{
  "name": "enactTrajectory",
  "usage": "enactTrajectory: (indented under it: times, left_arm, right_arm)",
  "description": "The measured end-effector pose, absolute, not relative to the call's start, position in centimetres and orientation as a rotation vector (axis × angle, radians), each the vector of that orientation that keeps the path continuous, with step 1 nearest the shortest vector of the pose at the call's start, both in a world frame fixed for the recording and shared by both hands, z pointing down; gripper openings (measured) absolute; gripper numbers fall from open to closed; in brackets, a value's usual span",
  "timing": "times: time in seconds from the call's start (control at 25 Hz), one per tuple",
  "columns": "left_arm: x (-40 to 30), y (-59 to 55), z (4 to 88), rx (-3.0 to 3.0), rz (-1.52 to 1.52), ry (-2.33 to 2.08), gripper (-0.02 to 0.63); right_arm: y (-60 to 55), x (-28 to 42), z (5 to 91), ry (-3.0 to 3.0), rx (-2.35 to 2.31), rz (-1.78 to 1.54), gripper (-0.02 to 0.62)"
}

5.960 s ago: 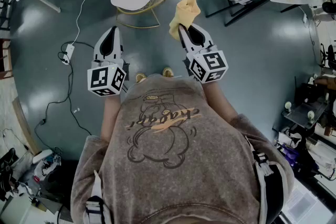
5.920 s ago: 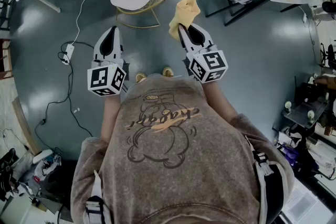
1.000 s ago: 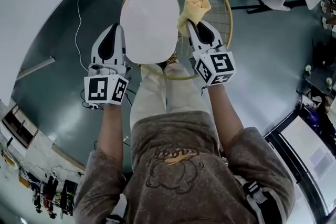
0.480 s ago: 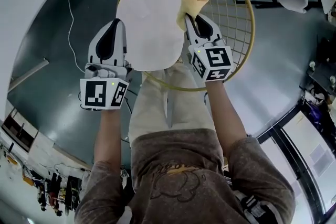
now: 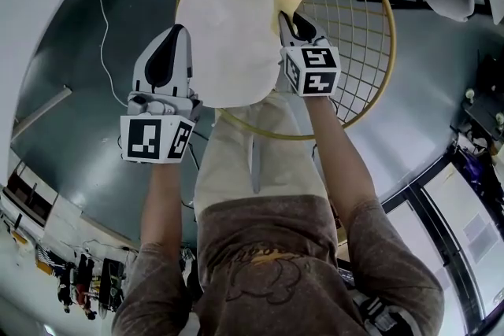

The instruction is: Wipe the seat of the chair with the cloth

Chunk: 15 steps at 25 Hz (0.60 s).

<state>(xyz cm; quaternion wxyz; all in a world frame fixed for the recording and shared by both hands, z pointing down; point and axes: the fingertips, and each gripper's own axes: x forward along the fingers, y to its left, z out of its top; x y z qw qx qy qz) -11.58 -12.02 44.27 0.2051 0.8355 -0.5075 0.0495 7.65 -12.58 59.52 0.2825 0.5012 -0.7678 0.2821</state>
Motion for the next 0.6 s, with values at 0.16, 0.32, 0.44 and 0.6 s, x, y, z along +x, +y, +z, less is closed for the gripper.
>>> enactTrajectory:
  times: [0.16,0.32,0.44,0.6]
  left_arm:
    - [-12.1,-12.5,44.8,2.329,0.148,-1.402,0.009]
    - [-12.5,-13.0,45.1,2.327,0.158,-1.392,0.009]
    - [-12.6,-13.4,45.4,2.331,0.165,-1.377,0.009]
    - [-13.3,-13.7,46.0,2.325,0.168,-1.363,0.009]
  right_arm:
    - [-13.1,7.6,61.9,-1.997,1.35,0.817,0.069]
    - [-13.6,7.7,64.2,-1.935,1.354,0.852,0.069]
    - [-14.0,7.9,65.7,-1.898,1.348,0.851,0.069]
    - [-14.9,7.5,67.4,-1.859,1.348,0.874,0.069]
